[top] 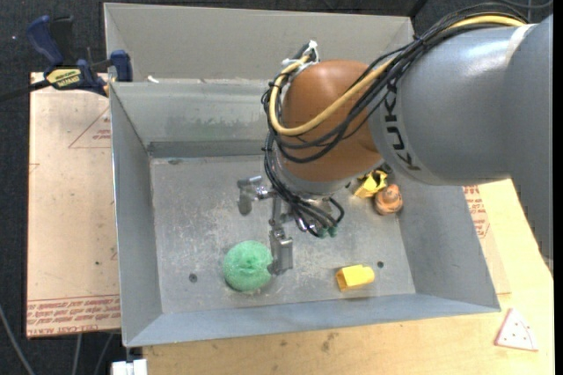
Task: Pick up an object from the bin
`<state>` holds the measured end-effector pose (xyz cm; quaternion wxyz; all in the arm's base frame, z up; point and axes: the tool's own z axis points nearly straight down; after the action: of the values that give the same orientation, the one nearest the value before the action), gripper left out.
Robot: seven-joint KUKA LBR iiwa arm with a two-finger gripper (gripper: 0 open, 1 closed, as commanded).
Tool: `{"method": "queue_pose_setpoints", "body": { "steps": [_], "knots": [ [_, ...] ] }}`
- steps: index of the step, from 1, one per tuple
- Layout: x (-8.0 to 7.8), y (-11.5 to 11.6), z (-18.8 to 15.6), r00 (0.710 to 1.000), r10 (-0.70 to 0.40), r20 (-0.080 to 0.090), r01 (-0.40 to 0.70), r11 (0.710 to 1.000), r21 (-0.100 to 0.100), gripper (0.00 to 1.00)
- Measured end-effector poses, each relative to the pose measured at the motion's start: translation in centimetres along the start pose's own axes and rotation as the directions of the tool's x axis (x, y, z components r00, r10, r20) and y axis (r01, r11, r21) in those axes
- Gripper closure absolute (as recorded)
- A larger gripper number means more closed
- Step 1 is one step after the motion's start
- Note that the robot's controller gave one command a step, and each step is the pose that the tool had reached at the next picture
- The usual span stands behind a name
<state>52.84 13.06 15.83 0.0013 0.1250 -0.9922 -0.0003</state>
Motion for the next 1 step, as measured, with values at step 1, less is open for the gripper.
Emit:
{"method": "queue_pose_setpoints", "body": {
  "steps": [1],
  "knots": [
    [1.27, 0.22, 2.58, 1.0, -0.025, 0.003, 0.025, 1.0, -0.001, 0.0]
  ]
}}
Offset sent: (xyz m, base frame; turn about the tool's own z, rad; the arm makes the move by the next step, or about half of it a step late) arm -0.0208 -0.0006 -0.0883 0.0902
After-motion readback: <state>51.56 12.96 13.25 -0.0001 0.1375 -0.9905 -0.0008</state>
